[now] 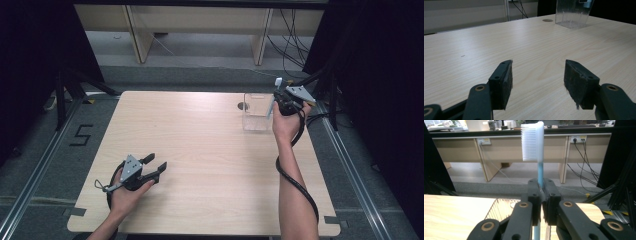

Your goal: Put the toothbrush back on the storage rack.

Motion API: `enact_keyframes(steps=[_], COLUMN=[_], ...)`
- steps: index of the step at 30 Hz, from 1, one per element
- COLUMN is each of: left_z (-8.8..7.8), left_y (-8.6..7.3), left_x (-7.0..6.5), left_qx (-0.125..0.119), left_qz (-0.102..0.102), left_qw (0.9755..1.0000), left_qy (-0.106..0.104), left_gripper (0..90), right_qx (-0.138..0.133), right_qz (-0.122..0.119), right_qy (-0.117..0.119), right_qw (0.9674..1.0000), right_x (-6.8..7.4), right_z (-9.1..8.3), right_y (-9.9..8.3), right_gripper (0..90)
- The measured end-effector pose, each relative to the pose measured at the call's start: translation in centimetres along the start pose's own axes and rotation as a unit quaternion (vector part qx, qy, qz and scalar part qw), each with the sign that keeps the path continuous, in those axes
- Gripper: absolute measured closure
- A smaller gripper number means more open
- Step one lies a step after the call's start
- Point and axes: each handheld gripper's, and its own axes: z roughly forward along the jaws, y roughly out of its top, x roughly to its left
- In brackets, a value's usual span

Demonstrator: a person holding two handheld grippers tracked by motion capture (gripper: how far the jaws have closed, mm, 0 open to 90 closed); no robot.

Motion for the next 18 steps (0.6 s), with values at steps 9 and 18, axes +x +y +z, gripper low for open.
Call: enact_keyframes(steps=[9,18], left_z=[-0.01,-0.03], left_y=[0.0,-0.01], left_x=[-0.01,-0.01], left_qx=[0.0,0.0], left_qz=[0.0,-0.001], left_qw=[1.0,1.0], left_qy=[0.0,-0.001], left_gripper=[39.5,39.5], right_qx=[0.004,0.008], right_qz=[0.005,0.007], right_qy=[-0.005,-0.007], right_qw=[1.0,0.9999], right_x=[0.05,-0.04], right_z=[0.15,0.29], right_y=[-0.55,-1.04], right_gripper=[85.7,85.6])
